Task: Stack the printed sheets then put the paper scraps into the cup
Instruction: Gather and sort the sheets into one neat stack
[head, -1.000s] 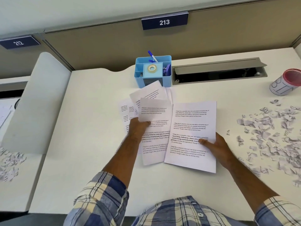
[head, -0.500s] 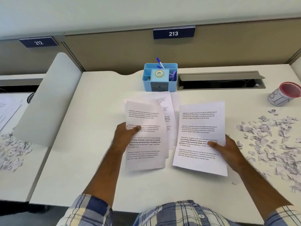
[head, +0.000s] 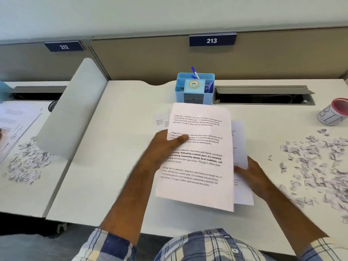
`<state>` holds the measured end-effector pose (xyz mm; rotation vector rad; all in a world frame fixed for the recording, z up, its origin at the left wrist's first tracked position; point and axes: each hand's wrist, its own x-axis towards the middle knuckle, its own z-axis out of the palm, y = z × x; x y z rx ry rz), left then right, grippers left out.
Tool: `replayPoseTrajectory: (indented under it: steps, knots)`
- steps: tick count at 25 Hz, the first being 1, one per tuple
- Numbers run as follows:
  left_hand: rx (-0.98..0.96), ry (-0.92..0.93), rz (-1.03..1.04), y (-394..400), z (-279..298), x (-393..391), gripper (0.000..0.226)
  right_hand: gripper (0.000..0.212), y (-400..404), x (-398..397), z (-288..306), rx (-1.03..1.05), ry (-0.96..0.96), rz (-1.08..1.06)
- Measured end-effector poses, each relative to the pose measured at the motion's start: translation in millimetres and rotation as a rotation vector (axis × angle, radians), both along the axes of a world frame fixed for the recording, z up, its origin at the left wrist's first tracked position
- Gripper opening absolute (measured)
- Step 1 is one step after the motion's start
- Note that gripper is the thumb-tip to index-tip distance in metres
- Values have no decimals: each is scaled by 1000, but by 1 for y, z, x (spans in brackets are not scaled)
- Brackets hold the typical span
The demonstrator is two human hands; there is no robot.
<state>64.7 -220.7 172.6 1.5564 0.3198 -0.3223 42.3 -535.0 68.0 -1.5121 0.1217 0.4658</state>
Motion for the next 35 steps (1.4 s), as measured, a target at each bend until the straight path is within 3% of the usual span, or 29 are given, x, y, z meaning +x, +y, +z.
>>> replayPoseTrajectory:
  steps: [2, 5, 7, 11, 14, 16, 19, 23, 35]
  knots:
    - [67, -34, 31, -2, -10, -2, 27, 48, 8, 0, 6, 40, 6, -12]
    - [232, -77, 59, -3, -29, -7, 40, 36, 19, 0, 25, 99, 48, -82]
    - [236, -60, 68, -4, -40, -13, 46, 31, 26, 0, 40, 87, 107, -184]
    - [-115, 56, 7, -15, -51, -19, 47, 77, 27, -3, 49, -28, 79, -193]
    - [-151, 44, -48, -24, -55, -21, 39, 54, 27, -5, 51, 54, 65, -105]
    - [-113, 14, -37, -28, -55, -22, 38, 36, 25, -6, 58, 28, -16, -42]
    - [3, -66, -17, -31, -47, -22, 33, 26, 19, -3, 58, -71, -152, 18]
    - [68, -169, -31, -41, -37, -22, 28, 19, 11, 1, 56, -125, -196, -67]
    - [12, -131, 23, -53, -48, -32, 38, 20, 11, -6, 38, -248, -243, -107]
